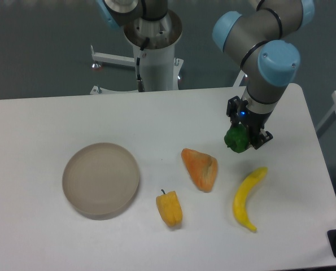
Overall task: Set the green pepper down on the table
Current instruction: 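Carry the held green pepper with the gripper toward the clear dish area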
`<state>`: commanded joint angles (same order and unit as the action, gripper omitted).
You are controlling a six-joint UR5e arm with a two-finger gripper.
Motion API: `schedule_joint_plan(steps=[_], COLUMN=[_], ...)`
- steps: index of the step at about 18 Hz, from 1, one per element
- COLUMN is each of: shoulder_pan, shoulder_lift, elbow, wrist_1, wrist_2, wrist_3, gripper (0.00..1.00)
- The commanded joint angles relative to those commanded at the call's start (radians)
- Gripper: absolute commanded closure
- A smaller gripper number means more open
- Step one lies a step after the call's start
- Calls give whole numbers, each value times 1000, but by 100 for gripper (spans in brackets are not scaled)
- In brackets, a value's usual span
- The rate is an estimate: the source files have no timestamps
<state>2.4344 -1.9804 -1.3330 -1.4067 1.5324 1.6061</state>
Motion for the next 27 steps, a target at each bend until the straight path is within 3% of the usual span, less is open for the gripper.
schedule_joint_plan(steps=[9,19,22,27], shoulder_pan=[-2,-20,-50,-139], shoulder_lift=[18,276,301,279], elbow=[-24,-379,-445,-465], wrist_1=[-9,8,6,5], wrist_2=[5,-41,-57,-61], wrist_3=[-2,17,0,-92], gripper=[79,80,81,81])
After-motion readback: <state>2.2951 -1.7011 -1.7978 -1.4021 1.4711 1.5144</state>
